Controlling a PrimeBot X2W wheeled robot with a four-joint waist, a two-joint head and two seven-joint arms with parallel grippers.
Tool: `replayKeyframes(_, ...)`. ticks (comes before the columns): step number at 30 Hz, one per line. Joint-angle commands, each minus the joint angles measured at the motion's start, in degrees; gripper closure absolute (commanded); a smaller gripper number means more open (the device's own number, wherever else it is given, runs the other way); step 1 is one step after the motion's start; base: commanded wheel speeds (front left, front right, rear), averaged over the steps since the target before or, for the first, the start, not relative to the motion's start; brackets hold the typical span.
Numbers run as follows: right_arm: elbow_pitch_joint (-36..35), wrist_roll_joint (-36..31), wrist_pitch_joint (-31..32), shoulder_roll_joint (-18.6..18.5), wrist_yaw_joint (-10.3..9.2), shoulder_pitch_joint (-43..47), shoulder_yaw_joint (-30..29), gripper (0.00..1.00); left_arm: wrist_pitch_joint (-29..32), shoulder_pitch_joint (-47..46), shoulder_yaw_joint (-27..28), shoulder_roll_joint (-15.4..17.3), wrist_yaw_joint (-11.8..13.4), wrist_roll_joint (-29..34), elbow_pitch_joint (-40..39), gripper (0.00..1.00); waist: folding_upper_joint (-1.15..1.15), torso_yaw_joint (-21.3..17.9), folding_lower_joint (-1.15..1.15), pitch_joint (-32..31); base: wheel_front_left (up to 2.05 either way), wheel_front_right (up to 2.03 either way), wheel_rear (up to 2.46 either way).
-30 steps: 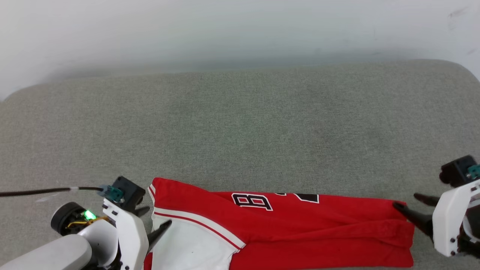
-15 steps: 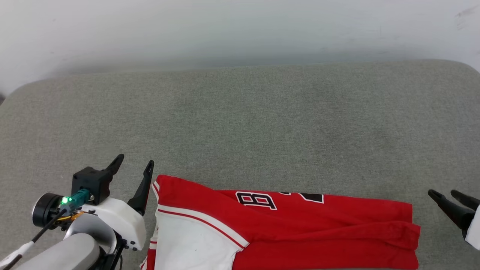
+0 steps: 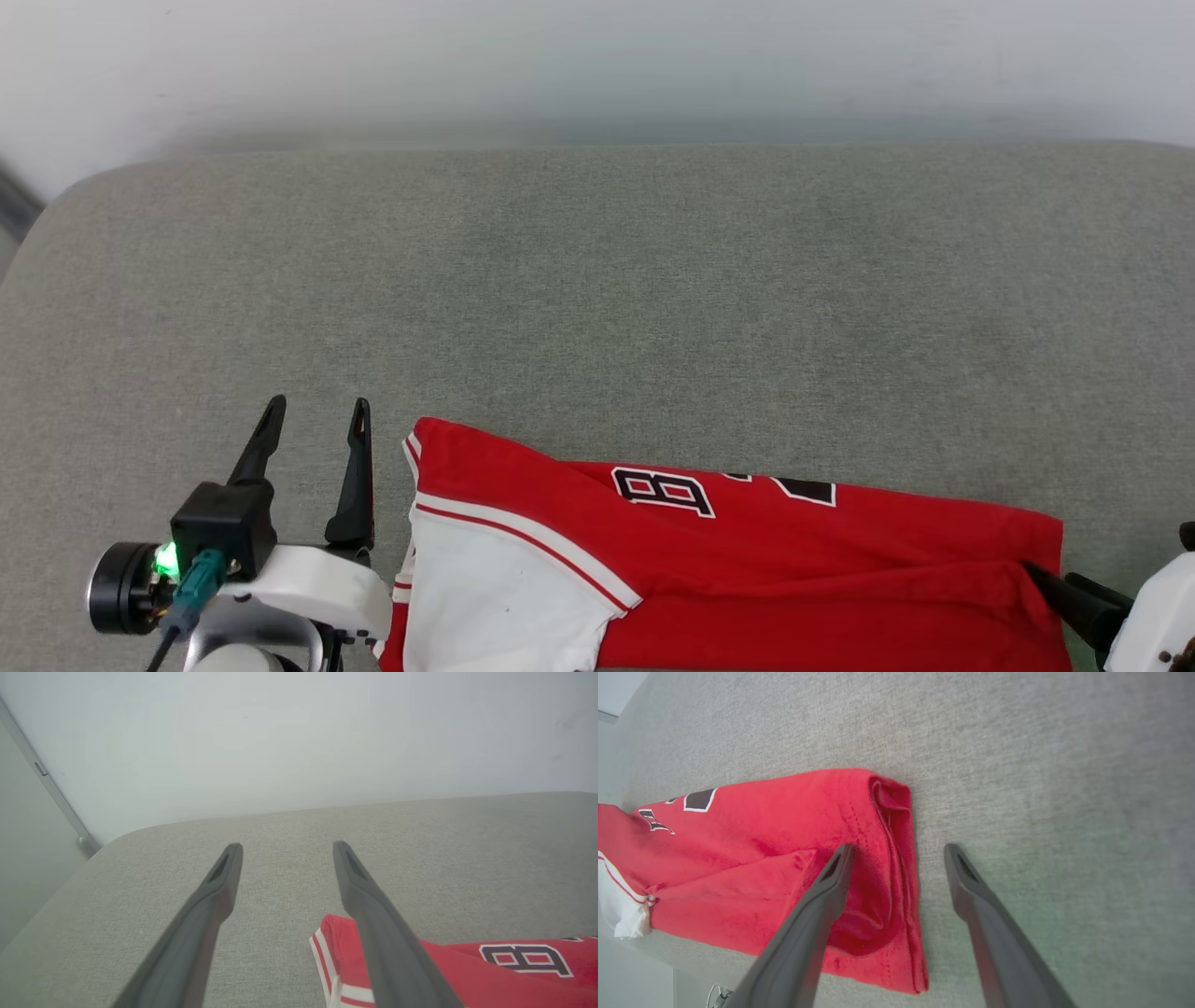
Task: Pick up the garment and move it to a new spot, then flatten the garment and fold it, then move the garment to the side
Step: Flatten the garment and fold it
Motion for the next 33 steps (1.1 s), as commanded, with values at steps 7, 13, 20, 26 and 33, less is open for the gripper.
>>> replayKeyframes(7,2.03,-0.18,1.23,3.41,-0.02,1.86,2.92,0.0,-0.26,8.38,11.25,-9.5,-2.61,9.37,0.34,0.0,0.0,1.33,0.0,0.48,0.0,0.0,0.0)
replayKeyframes(13,3.41,-0.09,3.51,6.54,-0.01,1.91,7.24,0.0,-0.25,12.74,18.82,-16.21,-6.77,16.13,0.71,0.0,0.0,1.76,0.0,0.7,0.0,0.0,0.0)
replayKeyframes(20,3.79,0.63,4.96,7.5,0.07,1.7,9.91,0.67,-0.2,16.29,25.86,-22.67,-10.93,23.93,-0.04,0.0,0.0,2.11,0.0,0.38,0.0,0.0,0.0)
replayKeyframes(26,3.72,0.31,4.26,5.2,-0.02,0.18,9.21,1.0,-0.21,18.63,29.73,-27.35,-13.81,30.05,-0.62,0.0,0.0,1.9,0.0,-0.34,0.0,0.0,0.0)
replayKeyframes(33,2.84,-0.22,4.12,1.56,-0.06,-1.55,7.99,1.0,-0.21,20.42,31.95,-30.15,-16.05,34.17,-0.24,0.0,0.0,1.36,0.0,-1.49,0.0,0.0,0.0)
